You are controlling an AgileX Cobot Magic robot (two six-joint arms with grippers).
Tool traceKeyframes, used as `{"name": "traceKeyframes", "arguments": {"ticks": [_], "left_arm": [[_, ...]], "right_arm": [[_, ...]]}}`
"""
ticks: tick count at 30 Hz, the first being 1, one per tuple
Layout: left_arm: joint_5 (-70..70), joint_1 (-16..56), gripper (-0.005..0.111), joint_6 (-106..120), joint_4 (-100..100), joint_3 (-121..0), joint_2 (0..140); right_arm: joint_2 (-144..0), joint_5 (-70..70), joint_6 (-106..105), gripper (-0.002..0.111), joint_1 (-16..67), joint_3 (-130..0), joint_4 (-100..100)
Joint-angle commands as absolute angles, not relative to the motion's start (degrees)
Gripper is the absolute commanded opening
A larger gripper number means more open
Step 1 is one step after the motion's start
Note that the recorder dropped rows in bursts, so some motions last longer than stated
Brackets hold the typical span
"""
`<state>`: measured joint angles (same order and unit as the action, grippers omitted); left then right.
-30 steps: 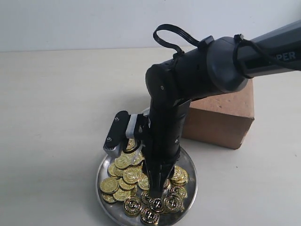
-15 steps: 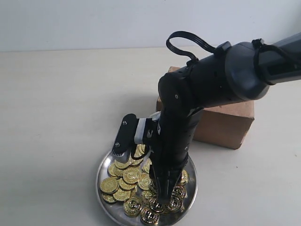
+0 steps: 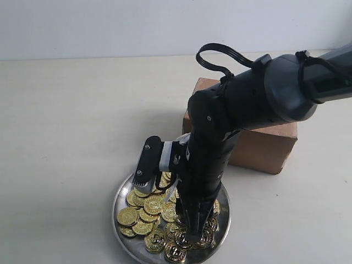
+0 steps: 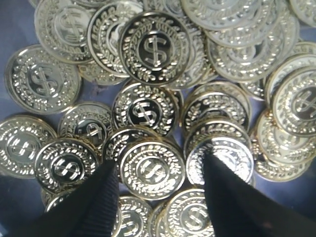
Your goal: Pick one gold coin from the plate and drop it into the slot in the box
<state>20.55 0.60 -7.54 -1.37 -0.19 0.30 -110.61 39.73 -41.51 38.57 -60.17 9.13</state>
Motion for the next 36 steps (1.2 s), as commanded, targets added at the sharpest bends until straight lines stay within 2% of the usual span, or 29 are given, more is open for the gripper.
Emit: {"name": "traceKeyframes", "arguments": {"ticks": [1,36], "left_arm": [[20.38,0.93,0.000,-7.60,-1.63,0.00,0.00],[20.38,0.93,0.000,-7.60,-1.63,0.00,0.00]], "right_arm": [[-109.99,40.82,-42.42,0.052,38.67,-59.85,10.59],[-111.63,39.19,-43.99,0.051,38.67,-59.81,12.98]]}}
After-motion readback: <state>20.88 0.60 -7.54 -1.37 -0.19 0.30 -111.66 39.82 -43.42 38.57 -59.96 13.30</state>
